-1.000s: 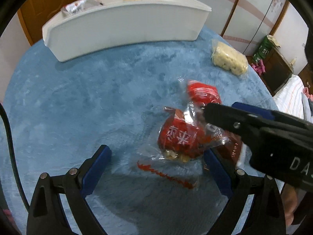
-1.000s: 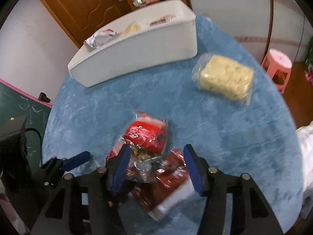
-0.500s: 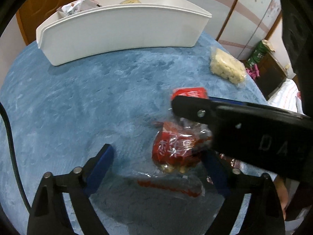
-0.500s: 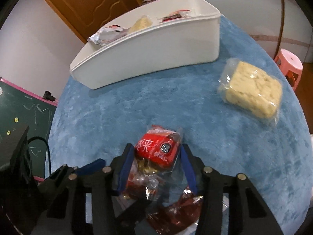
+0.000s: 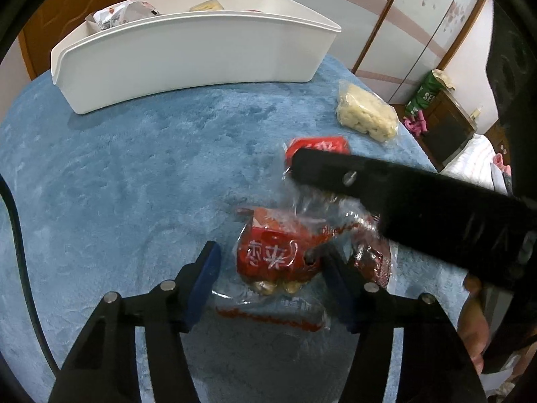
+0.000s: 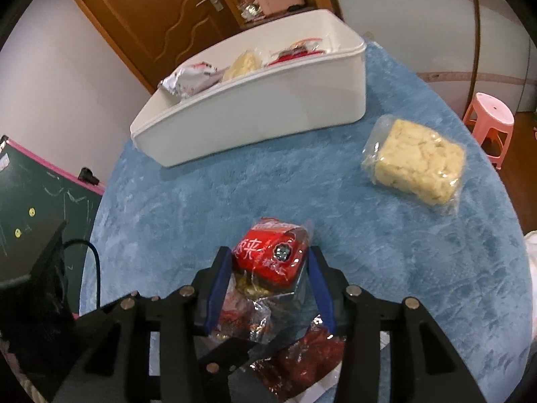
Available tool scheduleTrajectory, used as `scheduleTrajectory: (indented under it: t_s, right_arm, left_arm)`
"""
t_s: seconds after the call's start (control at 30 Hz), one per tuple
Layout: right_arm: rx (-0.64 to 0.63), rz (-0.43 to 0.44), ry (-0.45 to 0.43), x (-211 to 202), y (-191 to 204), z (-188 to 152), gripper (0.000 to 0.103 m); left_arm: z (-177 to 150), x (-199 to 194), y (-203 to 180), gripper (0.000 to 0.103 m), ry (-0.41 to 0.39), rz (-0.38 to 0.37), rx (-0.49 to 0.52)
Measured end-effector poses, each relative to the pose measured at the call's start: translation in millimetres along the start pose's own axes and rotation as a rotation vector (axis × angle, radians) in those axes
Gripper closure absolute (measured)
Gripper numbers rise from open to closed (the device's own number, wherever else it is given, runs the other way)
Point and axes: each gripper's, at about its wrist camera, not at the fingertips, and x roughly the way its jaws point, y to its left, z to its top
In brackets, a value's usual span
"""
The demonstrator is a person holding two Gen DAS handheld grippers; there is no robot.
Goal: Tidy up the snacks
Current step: 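Grasp a red pastry pack with the left tool while the right grasps another red pack, then lift both red packs and carry them over the white bin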
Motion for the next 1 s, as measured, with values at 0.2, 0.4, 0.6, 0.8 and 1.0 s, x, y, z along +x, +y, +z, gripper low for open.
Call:
scheduleTrajectory:
  t_s: [0.2,0.4,0.6,0.8,1.0]
  right_arm:
    - [0.012,-0.009,-0.041,-11,-1,2,0.059]
    - [0.016,0.000,-0.082,-23,1,0,0.059]
    - [-0.008,0.009,-0.132,-36,11,1,0.059]
    - [-0.030,0.019,-0.172,-48,19,8,0.059]
    - [-0.069,0.037,-0.230,-67,35,37,0.059]
  left_arm:
    - [-4,-3,4,0.050,-0.001,-0.023,-0.026]
    - [-9,-16,9,0.056,-0.026,-0.039,-0.053]
    - [-5,-43,8,0.056,-0.111,-0.010,-0.034]
    - [10,-73,13,0.056,-0.179,0.033,-0.027]
    - [50,-110,31,0.056,-0.270,0.109,-0.050]
